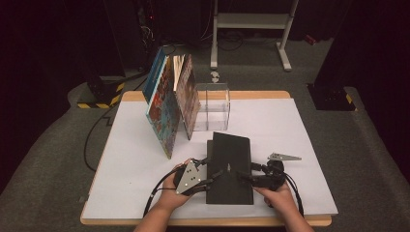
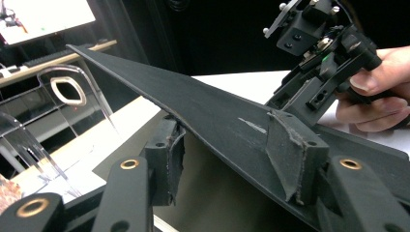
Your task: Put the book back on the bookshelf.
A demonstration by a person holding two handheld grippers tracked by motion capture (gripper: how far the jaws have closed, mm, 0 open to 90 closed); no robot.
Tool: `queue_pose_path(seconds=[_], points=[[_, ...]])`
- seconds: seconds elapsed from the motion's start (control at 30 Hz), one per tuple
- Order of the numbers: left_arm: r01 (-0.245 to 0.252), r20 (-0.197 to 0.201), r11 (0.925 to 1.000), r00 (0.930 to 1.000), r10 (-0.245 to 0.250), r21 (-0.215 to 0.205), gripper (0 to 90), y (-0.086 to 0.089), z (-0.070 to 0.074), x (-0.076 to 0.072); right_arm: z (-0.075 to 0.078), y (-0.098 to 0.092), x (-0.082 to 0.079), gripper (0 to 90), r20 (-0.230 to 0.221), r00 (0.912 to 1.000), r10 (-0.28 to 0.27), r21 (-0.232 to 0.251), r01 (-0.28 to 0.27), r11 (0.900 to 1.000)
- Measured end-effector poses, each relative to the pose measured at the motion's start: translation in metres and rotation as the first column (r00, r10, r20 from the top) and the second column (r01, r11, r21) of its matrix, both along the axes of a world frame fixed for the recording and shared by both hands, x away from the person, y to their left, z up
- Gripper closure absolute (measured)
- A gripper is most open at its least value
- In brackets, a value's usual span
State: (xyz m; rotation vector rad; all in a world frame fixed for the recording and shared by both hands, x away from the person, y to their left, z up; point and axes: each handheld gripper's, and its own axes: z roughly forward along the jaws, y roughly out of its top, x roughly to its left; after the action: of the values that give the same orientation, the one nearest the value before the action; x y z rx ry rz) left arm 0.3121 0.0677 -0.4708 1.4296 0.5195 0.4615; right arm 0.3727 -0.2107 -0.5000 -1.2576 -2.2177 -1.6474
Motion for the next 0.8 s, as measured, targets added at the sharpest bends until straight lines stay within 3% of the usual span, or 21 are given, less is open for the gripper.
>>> queue_pose_path(seconds=[0.17,0.3,0.53,0.73,0.8], points=[[0.005,0.017,1.0000,0.9998,-0.005,-0.003,48.4,0.000,0.000,-0.002,0.000,-0.001,0.000,5.4,0.001,1.0000,0.007,0.007,-0.007,1.000],[0.012,0.027,0.9999,0.9996,-0.012,-0.001,48.4,-0.001,0.002,-0.003,-0.001,0.000,0.002,5.5,-0.015,0.9993,0.033,0.045,-0.033,0.998],[0.008,-0.022,0.9998,0.9997,-0.008,-0.020,48.4,0.001,-0.001,0.001,0.003,0.001,-0.002,6.3,-0.009,1.0000,0.003,-0.004,-0.003,1.000],[-0.016,-0.083,0.9997,0.9965,0.015,-0.018,48.5,0.000,0.001,0.003,0.010,0.000,-0.011,11.0,0.044,0.9987,-0.025,-0.043,0.027,0.999],[-0.023,-0.136,0.9995,0.9904,0.020,-0.019,48.8,0.000,0.001,0.005,0.013,-0.002,-0.015,14.5,0.072,0.9969,-0.034,-0.056,0.038,0.998]])
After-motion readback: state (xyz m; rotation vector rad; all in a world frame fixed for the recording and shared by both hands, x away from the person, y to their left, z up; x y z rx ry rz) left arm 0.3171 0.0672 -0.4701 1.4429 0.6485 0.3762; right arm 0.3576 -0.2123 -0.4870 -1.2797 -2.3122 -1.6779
